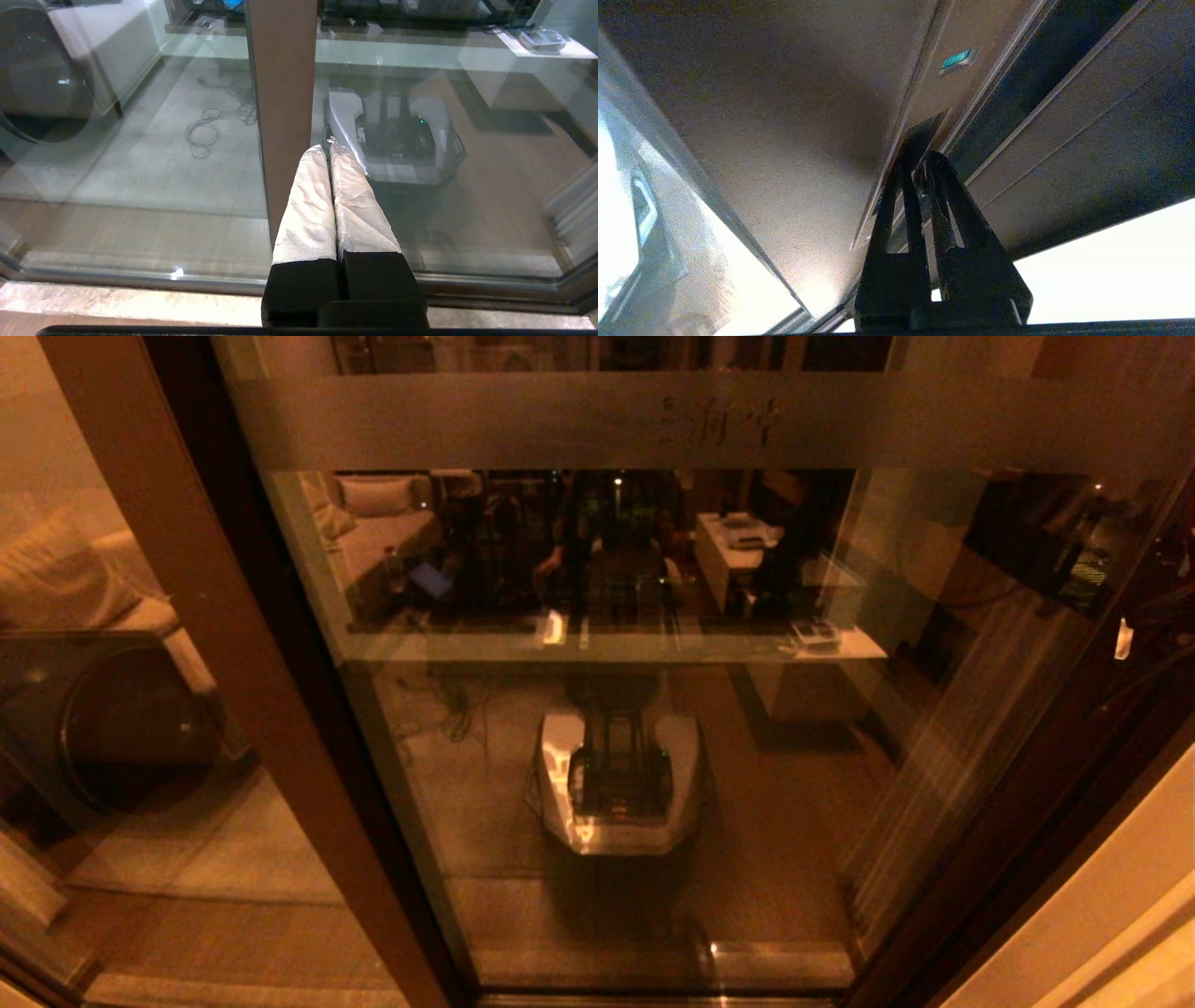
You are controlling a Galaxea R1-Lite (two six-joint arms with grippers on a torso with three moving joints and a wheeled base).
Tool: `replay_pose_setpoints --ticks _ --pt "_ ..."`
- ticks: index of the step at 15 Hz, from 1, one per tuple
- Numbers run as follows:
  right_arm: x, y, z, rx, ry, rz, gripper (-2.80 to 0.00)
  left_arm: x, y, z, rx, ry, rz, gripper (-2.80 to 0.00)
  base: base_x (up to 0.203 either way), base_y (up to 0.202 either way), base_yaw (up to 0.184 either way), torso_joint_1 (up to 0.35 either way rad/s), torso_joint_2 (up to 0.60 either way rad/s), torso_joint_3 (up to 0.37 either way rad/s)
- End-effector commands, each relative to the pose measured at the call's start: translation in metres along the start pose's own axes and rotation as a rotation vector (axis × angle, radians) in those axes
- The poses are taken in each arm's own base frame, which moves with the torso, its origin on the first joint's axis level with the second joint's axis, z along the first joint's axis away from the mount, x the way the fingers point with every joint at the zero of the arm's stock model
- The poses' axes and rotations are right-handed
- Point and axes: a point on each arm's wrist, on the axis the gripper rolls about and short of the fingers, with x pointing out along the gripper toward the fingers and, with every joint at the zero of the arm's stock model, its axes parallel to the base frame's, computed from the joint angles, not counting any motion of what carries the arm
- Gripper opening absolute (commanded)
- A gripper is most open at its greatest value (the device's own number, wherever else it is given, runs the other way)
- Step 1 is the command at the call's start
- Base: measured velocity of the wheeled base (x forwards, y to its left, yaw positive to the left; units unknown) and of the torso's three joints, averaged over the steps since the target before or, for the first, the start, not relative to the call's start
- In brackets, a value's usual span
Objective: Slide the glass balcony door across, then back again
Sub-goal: Close the slid door
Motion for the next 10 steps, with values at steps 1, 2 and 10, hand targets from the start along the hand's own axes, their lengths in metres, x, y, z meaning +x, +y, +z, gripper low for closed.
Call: replay_pose_setpoints --ticks 1,2,10 --pt "0.008 -0.004 -0.001 0.003 0.0 -0.019 -2.8 0.0 0.0 0.0 -0.001 0.001 0.001 -2.8 0.0 0.0 0.0 0.0 0.0 0.0" --pt "0.009 -0.004 -0.002 0.003 0.001 -0.021 -2.8 0.0 0.0 0.0 -0.001 0.002 0.001 -2.8 0.0 0.0 0.0 0.0 0.0 0.0" --pt "-0.003 -0.011 0.002 0.009 -0.01 -0.016 -2.8 0.0 0.0 0.0 -0.001 0.002 0.001 -2.8 0.0 0.0 0.0 0.0 0.0 0.0"
